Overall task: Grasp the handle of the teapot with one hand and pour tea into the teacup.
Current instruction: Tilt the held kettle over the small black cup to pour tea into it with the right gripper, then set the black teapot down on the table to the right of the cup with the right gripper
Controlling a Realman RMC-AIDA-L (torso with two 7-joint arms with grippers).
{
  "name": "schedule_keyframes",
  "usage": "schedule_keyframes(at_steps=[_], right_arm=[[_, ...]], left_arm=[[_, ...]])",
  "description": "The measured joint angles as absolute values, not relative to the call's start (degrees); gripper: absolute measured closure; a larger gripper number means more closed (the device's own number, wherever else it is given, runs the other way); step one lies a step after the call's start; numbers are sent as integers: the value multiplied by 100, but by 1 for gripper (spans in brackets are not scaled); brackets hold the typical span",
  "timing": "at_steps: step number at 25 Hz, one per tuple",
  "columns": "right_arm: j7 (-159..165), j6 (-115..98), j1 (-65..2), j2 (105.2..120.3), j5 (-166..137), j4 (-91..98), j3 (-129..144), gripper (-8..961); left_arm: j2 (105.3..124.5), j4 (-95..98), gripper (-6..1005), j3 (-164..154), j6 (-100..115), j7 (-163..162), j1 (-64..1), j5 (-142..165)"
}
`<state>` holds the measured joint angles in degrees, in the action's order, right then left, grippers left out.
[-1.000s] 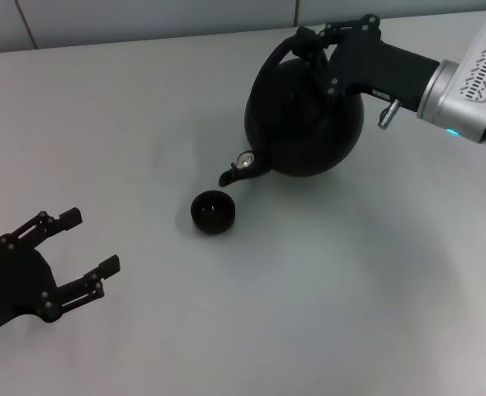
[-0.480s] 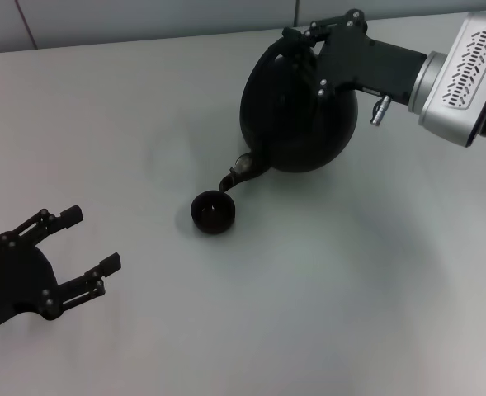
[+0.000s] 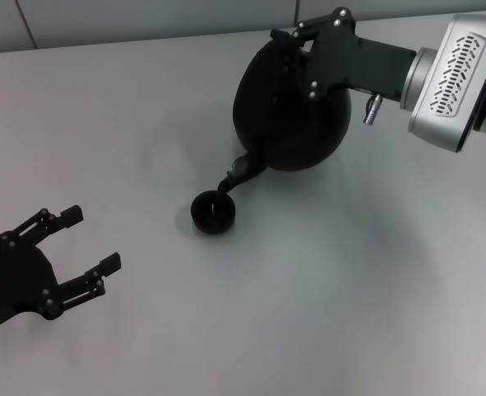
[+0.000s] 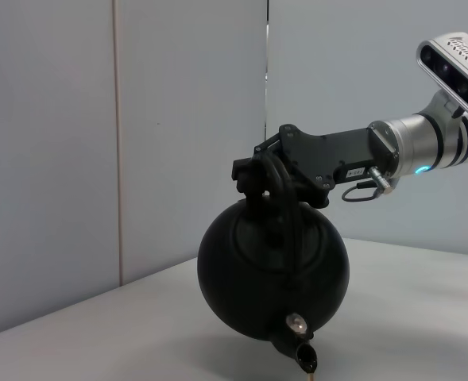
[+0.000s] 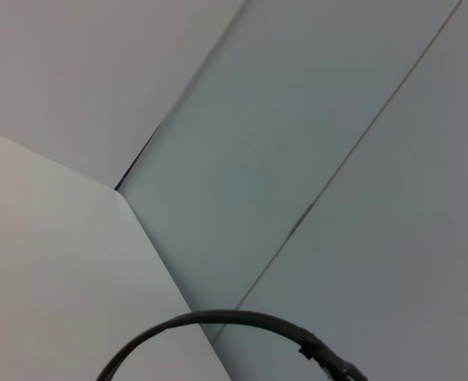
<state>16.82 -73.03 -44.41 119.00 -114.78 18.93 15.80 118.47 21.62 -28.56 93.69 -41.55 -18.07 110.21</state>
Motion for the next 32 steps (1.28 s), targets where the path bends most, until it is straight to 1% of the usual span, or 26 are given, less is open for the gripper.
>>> schedule_keyframes(at_steps=[12, 19, 24, 26, 32], right_arm=[[1722, -7303, -4477, 11900, -11478, 1913, 1660, 828], [2962, -7300, -4374, 11906, -11478, 2044, 1623, 825], [4069, -7318, -4179, 11908, -11359, 2218, 1596, 823], [4617, -7352, -3981, 11908, -11018, 2220, 1628, 823], [5030, -7514, -3587, 11911, -10380, 2121, 1632, 821]], left_arm=[[11847, 2162, 148, -2856, 9368, -4169, -1819, 10981], [11847, 2162, 148, -2856, 9377, -4170, -1806, 10945], [11841, 2162, 148, -2856, 9388, -4175, -1803, 10940], [11835, 2162, 148, -2856, 9392, -4173, -1809, 10940], [11832, 2162, 148, -2856, 9395, -4157, -1818, 10940]])
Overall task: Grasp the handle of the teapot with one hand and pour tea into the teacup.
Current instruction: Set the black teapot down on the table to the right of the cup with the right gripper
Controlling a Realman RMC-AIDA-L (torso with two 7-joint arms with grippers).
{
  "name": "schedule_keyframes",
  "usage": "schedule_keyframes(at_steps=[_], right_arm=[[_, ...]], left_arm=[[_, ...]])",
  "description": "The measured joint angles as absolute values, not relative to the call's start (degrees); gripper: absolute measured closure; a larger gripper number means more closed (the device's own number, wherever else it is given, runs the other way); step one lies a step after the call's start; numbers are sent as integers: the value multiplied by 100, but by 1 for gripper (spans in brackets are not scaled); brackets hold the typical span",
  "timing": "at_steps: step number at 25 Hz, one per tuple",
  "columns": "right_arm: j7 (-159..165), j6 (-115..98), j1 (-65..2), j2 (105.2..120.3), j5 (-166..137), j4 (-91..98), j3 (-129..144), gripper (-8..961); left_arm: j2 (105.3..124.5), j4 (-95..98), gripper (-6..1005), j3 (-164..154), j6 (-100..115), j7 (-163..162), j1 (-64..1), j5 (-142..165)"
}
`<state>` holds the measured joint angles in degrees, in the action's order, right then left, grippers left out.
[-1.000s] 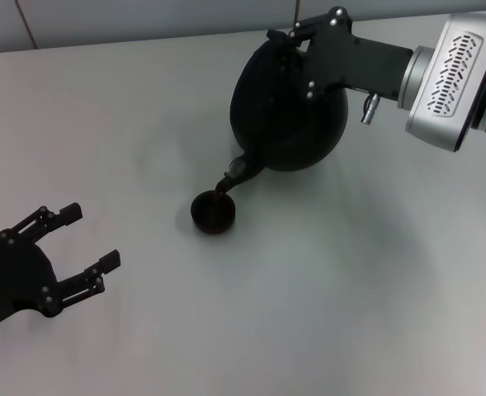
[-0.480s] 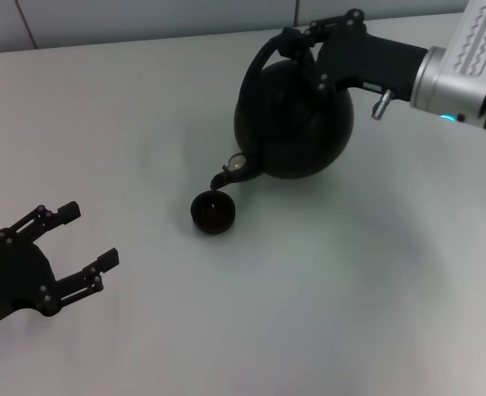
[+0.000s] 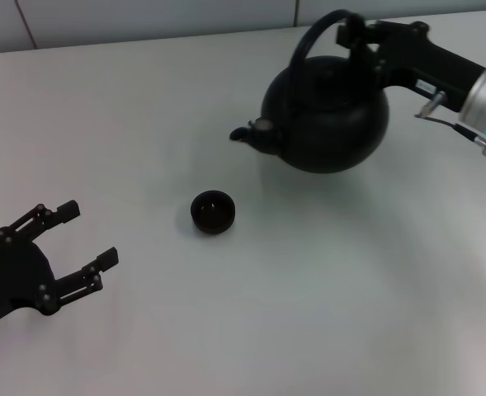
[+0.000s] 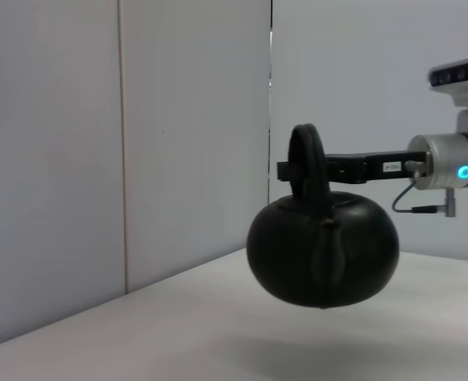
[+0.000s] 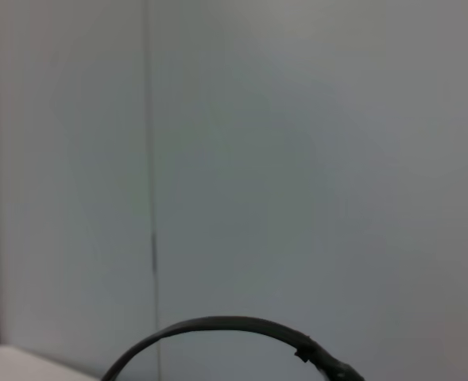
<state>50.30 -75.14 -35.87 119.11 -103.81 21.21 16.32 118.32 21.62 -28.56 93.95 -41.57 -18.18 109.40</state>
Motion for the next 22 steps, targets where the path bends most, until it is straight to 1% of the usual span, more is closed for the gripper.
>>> schedule_keyframes(at_steps=[1, 4, 12, 22], right_arm=[[5054, -7583, -3436, 11911, -10181, 2078, 1633, 820], [5054, -7631, -3300, 11910, -10109, 2066, 1592, 819], [4879, -7656, -3164, 11909, -9926, 1958, 1574, 816], [3753, -7564, -2973, 11918, -9511, 1140, 1498, 813]], left_arm=[[11832, 2162, 148, -2856, 9397, -4156, -1818, 10938], [11830, 2162, 148, -2856, 9402, -4155, -1819, 10918], [11821, 2166, 148, -2856, 9404, -4153, -1828, 10907], [11837, 2162, 148, -2857, 9414, -4140, -1828, 10906]])
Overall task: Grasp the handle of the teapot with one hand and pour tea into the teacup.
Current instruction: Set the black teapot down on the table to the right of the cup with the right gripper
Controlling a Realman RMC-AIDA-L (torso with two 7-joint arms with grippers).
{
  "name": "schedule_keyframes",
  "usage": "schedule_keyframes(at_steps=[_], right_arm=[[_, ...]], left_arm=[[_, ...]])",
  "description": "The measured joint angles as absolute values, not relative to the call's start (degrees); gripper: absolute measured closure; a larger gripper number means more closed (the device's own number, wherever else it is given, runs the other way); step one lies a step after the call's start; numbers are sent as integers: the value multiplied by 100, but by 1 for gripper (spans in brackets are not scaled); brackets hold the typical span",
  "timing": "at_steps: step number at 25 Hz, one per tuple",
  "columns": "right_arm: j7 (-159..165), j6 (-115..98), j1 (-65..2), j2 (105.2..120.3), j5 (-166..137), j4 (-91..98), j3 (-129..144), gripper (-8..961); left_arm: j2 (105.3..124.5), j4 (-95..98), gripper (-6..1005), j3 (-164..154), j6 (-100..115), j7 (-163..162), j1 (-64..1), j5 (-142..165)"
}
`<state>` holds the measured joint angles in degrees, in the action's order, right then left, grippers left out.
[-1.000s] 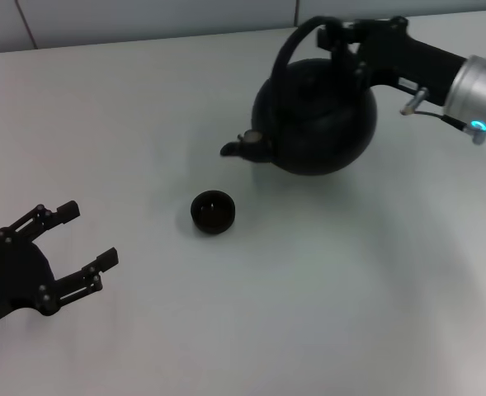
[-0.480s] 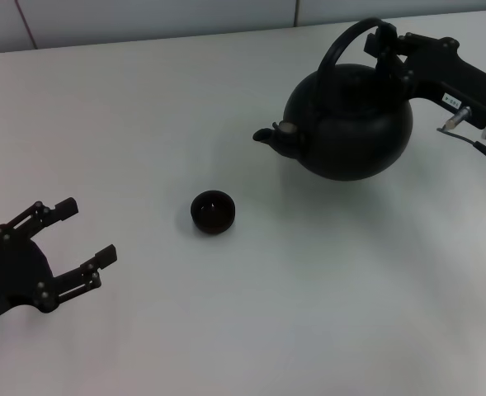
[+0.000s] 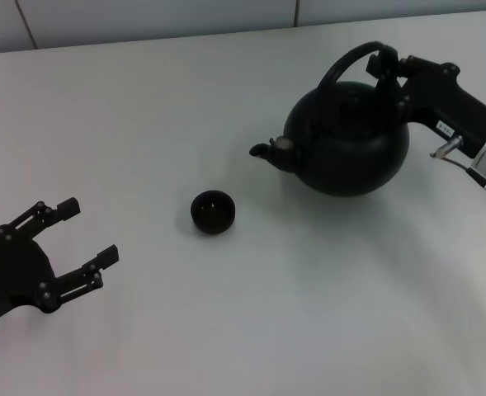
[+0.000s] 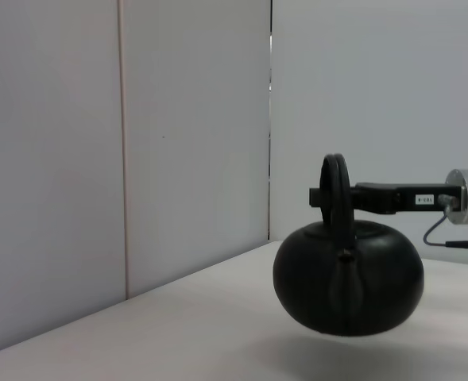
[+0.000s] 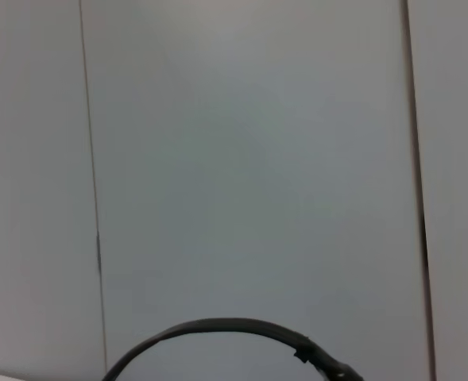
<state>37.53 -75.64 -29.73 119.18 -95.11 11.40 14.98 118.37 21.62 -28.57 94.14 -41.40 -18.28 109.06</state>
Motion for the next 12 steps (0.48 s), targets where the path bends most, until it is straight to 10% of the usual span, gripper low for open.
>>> schedule_keyframes(at_steps=[12], right_arm=[[3537, -7390, -2873, 11926, -9500, 842, 1338, 809]], left_arm=[[11839, 2162, 148, -2889, 9410, -4139, -1828, 10907]])
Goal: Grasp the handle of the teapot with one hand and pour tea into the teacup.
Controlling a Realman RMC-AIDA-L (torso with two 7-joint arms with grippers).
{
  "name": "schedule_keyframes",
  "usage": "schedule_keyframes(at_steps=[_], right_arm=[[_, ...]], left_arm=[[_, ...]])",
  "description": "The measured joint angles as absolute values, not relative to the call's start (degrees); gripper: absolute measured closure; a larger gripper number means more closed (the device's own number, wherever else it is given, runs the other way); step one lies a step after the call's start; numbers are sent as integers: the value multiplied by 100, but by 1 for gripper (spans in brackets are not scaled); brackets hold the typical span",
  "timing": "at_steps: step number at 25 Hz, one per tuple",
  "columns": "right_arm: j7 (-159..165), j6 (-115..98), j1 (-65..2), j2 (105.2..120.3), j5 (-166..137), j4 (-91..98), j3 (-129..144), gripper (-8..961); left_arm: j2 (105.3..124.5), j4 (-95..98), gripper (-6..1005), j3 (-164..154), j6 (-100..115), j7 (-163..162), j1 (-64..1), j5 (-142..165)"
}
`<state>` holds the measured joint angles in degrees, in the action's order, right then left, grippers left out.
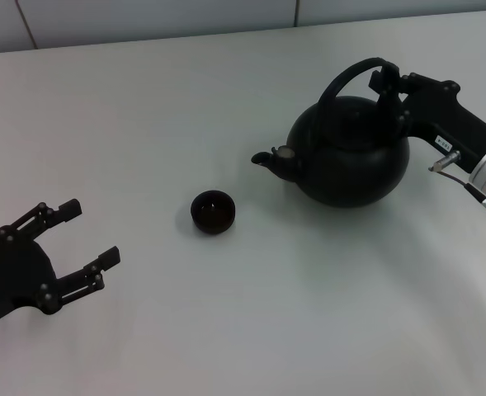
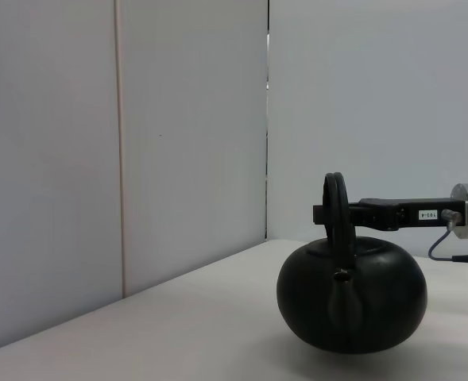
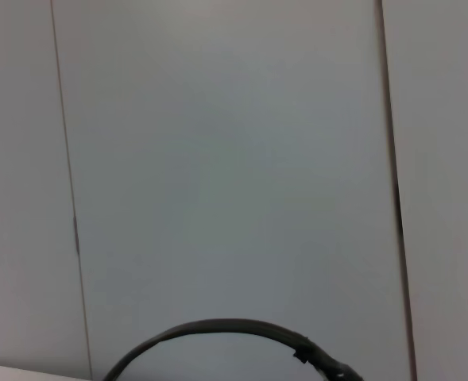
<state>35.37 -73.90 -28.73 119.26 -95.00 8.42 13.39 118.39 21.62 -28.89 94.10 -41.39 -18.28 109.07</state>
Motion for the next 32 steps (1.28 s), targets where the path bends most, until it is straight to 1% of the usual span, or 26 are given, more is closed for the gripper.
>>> schedule_keyframes(at_steps=[10, 22, 27, 29, 30, 32], right_arm=[[3532, -7272, -2880, 11926, -9521, 817, 1390, 805], [3532, -7373, -2637, 11910, -9517, 846, 1398, 596], [3536, -7868, -2202, 11901, -9537, 959, 1397, 355], [3537, -8262, -1922, 11900, -9600, 1055, 1432, 296], [3559, -8787, -1625, 11885, -9841, 1228, 1566, 267], [3594, -9023, -1507, 11881, -9998, 1353, 1648, 267]], left_arm=[[11838, 2162, 148, -2857, 9426, -4139, -1813, 10906], [11847, 2162, 148, -2869, 9452, -4140, -1793, 10898], [11824, 2167, 147, -2910, 9493, -4157, -1842, 10916], [11805, 2187, 147, -2966, 9528, -4202, -1877, 10938], [11788, 2237, 147, -3141, 9535, -4287, -1906, 10946], [11778, 2272, 147, -3235, 9535, -4333, -1918, 10947]])
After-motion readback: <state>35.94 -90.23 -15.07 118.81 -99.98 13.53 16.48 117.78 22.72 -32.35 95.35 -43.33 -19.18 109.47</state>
